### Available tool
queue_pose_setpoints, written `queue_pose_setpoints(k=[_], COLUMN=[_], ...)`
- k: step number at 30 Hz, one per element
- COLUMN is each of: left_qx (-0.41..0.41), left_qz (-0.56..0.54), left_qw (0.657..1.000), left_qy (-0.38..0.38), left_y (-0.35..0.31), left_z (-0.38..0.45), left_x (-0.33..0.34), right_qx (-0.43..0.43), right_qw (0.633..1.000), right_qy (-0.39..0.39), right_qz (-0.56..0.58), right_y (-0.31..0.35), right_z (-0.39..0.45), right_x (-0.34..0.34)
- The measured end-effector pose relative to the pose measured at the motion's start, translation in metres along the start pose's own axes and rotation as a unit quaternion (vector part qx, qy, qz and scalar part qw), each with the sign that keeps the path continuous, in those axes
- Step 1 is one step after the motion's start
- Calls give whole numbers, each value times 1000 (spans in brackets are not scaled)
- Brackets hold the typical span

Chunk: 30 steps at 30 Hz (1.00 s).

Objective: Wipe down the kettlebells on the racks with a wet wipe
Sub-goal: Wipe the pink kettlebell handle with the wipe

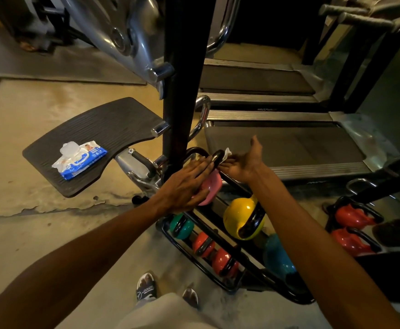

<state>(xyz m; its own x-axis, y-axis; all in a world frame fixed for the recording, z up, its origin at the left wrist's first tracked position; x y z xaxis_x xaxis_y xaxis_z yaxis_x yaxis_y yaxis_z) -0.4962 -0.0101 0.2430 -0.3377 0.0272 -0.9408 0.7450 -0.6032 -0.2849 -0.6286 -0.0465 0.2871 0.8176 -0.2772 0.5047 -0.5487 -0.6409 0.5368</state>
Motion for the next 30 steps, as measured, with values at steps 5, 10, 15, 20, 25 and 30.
queue_pose_setpoints(k=[5, 10, 15, 20, 25, 30], left_qx=[8, 8, 8, 8, -4, -37], left_qz=[-2, -7, -12, -5, -13, -28], left_qw=[1000, 1000, 1000, 1000, 1000, 998], left_qy=[8, 6, -2, 1, -9, -31], left_y=[3, 2, -2, -2, -6, -20], left_z=[2, 2, 0, 0, -1, -3], left_x=[1, -2, -3, 2, 2, 2], right_qx=[32, 36, -34, -10, -58, -75], right_qw=[999, 998, 999, 997, 997, 994], right_qy=[22, 42, 26, 77, 39, 19], right_qz=[-18, -19, 5, 4, 41, 80], right_y=[-13, -24, -25, -41, -39, -33], right_z=[-8, -4, 3, -3, -3, -8], right_x=[4, -6, -17, -14, -21, -24])
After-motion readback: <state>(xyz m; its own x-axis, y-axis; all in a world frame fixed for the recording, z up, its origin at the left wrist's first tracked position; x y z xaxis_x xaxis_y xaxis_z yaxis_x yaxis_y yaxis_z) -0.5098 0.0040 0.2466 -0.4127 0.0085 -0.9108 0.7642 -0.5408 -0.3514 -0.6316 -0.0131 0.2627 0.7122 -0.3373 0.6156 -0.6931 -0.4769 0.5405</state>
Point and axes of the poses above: each hand's wrist, its own z-axis towards the middle knuckle, its own x-axis out of the palm, y = z × x, the point moved 8 cm from there along z, towards the middle knuckle, and after that the axes turned 4 degrees about -x, right-handed, at the moved point
